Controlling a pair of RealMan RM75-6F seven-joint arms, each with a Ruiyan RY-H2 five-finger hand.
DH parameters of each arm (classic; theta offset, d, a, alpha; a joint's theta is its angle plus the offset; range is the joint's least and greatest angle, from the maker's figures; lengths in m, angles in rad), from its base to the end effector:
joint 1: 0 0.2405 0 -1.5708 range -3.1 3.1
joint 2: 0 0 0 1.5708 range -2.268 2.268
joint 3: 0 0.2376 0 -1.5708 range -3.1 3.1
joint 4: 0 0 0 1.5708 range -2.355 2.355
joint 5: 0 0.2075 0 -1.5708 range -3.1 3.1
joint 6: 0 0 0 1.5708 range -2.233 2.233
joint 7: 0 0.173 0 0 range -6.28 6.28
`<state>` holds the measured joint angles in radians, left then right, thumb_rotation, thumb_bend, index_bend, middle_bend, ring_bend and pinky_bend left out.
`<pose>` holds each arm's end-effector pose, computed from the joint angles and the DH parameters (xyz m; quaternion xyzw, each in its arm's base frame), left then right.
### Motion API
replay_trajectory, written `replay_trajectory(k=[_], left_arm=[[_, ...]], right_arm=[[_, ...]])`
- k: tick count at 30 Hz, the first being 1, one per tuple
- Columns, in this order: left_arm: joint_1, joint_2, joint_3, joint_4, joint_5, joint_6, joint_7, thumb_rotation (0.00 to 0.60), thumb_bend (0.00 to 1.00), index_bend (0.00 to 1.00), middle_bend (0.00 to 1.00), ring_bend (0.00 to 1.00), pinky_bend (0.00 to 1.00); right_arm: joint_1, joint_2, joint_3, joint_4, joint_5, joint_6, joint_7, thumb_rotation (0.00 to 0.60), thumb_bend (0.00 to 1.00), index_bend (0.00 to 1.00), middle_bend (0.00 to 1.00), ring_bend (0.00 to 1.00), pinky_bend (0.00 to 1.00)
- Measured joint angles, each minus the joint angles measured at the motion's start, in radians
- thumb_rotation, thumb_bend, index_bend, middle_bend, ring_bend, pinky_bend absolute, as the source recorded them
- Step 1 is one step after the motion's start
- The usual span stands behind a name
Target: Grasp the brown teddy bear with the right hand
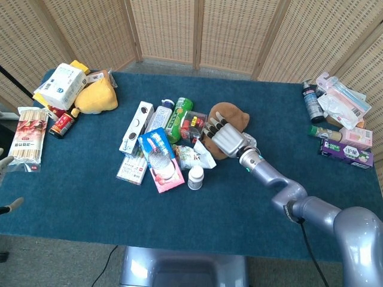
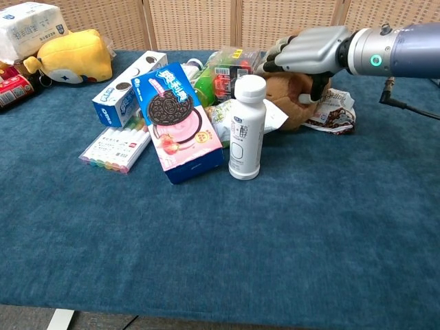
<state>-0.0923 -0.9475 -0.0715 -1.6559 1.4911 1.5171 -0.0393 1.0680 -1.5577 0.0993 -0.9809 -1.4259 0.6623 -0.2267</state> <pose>-0.2898 0.2149 0.2105 -0.5973 -0.3420 -0.3842 0.6154 -0.0986 -0.4538 -0.0191 0.8701 -0.1043 0.2412 0.4170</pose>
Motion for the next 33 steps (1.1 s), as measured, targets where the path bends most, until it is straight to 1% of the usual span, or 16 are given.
replay_trajectory(k=[1,2,3,4,6,10,14,17,23,27,33], left_arm=[[0.001,0.001,0.0,-0.001,0.0,0.001,-0.001,0.6,0.0,0.17,0.0,0.0,0.0],[0.001,0.001,0.0,-0.001,0.0,0.001,-0.002,0.6,0.0,0.17,0.0,0.0,0.0],[0.002,0.002,0.0,-0.002,0.0,0.002,-0.003,0.6,0.0,0.17,0.0,0.0,0.0],[0.002,0.002,0.0,-0.002,0.001,0.003,-0.003,0.6,0.0,0.17,0.0,0.0,0.0],[0.002,0.002,0.001,-0.003,0.002,0.003,-0.003,0.6,0.0,0.17,0.0,0.0,0.0],[0.003,0.003,0.002,-0.005,0.005,0.005,-0.003,0.6,0.0,0.17,0.0,0.0,0.0],[0.004,0.004,0.001,-0.006,0.006,0.006,-0.004,0.6,0.0,0.17,0.0,0.0,0.0],[0.002,0.004,0.003,-0.008,0.011,0.003,-0.005,0.6,0.0,0.17,0.0,0.0,0.0],[0.002,0.007,0.006,-0.014,0.026,0.008,-0.015,0.6,0.0,0.17,0.0,0.0,0.0],[0.004,0.012,0.007,-0.016,0.032,0.015,-0.029,0.6,0.0,0.17,0.0,0.0,0.0],[0.008,0.02,0.007,-0.016,0.036,0.023,-0.048,0.6,0.0,0.17,0.0,0.0,0.0]], right_arm=[[0.0,-0.008,-0.01,0.018,-0.023,0.013,0.031,0.6,0.05,0.21,0.31,0.2,0.32],[0.0,-0.017,-0.02,0.037,-0.045,0.027,0.063,0.6,0.07,0.31,0.44,0.32,0.41],[-0.001,-0.027,-0.033,0.062,-0.073,0.047,0.105,0.6,0.08,0.38,0.55,0.41,0.49],[-0.002,-0.035,-0.044,0.081,-0.094,0.063,0.137,0.6,0.08,0.41,0.6,0.47,0.55],[-0.005,-0.052,-0.066,0.13,-0.137,0.102,0.205,0.6,0.09,0.43,0.65,0.52,0.61],[-0.017,-0.064,-0.092,0.176,-0.181,0.173,0.286,0.6,0.11,0.45,0.68,0.55,0.66],[-0.033,-0.033,-0.1,0.155,-0.199,0.23,0.299,0.6,0.12,0.46,0.69,0.55,0.66],[-0.044,0.009,-0.097,0.105,-0.203,0.258,0.291,0.6,0.13,0.46,0.69,0.55,0.66],[-0.064,0.118,-0.08,-0.037,-0.197,0.295,0.238,0.6,0.14,0.46,0.69,0.55,0.66],[-0.078,0.19,-0.061,-0.146,-0.179,0.304,0.18,0.6,0.14,0.46,0.69,0.55,0.66],[-0.096,0.275,-0.024,-0.28,-0.148,0.319,0.1,0.6,0.14,0.47,0.69,0.55,0.66]])
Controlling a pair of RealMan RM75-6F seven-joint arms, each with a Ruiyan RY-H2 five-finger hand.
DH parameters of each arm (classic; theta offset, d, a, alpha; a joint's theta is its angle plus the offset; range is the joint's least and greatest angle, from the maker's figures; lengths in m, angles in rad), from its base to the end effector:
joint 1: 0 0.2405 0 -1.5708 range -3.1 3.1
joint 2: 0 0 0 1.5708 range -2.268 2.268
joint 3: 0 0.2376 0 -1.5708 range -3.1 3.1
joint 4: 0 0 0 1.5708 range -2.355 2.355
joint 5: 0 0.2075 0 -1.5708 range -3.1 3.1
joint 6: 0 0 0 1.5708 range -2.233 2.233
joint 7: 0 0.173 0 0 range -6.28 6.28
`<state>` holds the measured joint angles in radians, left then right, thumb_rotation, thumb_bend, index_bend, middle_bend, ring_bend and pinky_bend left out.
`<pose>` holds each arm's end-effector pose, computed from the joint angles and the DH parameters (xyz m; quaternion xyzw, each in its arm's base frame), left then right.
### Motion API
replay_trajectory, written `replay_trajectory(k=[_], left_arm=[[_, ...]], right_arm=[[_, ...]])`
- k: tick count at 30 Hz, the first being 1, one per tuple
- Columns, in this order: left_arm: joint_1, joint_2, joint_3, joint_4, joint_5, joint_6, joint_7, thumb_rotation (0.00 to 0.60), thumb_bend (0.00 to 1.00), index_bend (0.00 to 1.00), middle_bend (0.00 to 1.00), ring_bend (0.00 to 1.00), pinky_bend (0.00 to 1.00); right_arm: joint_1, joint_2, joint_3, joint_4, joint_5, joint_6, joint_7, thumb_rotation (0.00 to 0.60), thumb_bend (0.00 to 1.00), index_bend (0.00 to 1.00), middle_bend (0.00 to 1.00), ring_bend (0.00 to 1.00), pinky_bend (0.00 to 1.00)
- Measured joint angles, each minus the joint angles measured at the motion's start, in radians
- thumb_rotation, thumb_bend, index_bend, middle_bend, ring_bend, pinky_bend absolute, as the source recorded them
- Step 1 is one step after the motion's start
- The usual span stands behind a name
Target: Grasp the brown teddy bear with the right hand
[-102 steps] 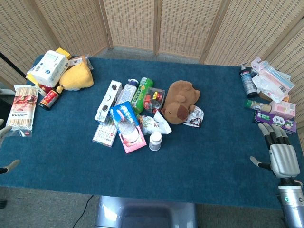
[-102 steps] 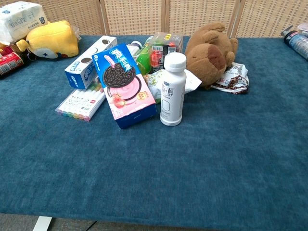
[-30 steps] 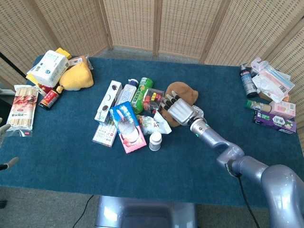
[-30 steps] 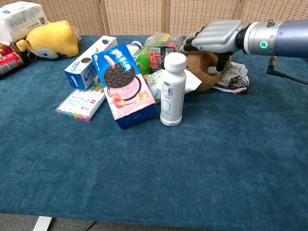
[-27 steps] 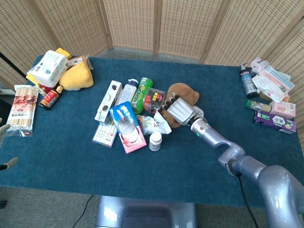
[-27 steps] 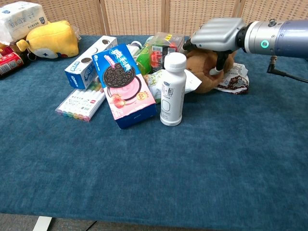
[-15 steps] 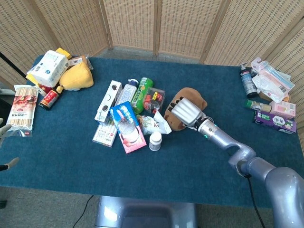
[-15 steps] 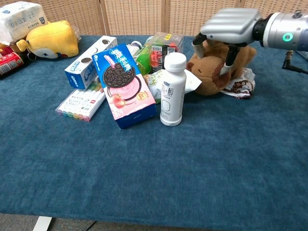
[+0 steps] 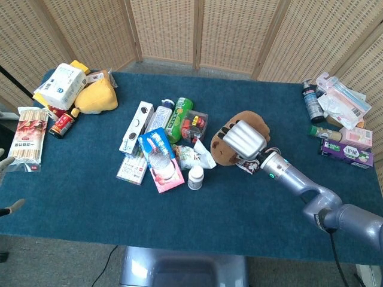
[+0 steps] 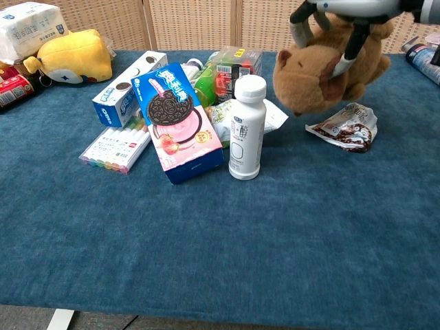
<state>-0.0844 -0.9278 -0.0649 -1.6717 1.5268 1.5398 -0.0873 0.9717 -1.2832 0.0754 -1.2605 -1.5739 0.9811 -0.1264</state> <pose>-0.2827 0.2108 0.2139 -0.5972 -0.3454 -0.4051 0.5999 -0.0864 -0.4195 0.0678 0.8346 -0.0574 0.3594 0.4136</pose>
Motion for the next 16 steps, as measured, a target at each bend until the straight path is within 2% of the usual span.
replay_trajectory(k=[16], left_arm=[[0.006,0.016,0.003,-0.002,0.01,0.009,-0.048,0.6,0.0,0.17,0.0,0.0,0.0]], right_arm=[[-0.021,0.214,0.149,-0.341,0.119,0.043,-0.198,0.6,0.14,0.47,0.7,0.56,0.67]])
